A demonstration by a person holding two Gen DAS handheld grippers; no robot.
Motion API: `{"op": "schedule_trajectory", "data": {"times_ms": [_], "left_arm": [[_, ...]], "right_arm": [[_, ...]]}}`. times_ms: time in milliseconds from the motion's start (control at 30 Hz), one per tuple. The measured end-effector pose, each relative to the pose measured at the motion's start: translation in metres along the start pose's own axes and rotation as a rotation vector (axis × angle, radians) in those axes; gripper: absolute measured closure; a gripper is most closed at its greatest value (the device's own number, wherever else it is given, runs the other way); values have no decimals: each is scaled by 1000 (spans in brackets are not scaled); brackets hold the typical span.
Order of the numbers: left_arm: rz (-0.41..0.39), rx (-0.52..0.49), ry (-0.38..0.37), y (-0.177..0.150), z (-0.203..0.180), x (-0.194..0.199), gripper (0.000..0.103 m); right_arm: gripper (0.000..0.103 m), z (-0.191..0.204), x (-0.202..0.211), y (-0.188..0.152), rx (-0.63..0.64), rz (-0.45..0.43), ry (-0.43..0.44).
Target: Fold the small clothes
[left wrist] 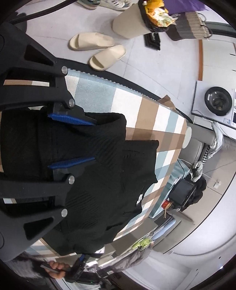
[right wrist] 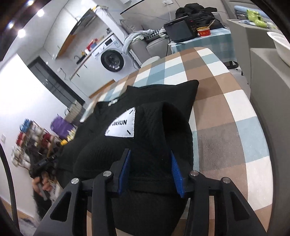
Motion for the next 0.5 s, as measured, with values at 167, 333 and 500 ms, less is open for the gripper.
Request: {"op": "schedule_trajectory", "data": {"times_ms": [167, 333, 500], "left_arm": [[6, -21, 39, -9, 1, 9, 73], [14, -21, 67, -22, 5, 26, 72], [-11, 55, 22, -46, 10, 56, 72]], "right_arm": [[59, -2, -4, -2, 36, 10, -56], [59, -4, 12, -10, -8, 0, -74], [59, 1, 33, -42, -153, -3, 30]]}}
Point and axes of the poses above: each gripper's, at about its wrist camera, not at the fingertips, and x roughly against the way its jaws point, z to its left, y to its top, the point moved 4 cm from there along -x, roughly the way its jaws point, and after that the axes turned 6 degrees about -y, right-handed, at the moved point
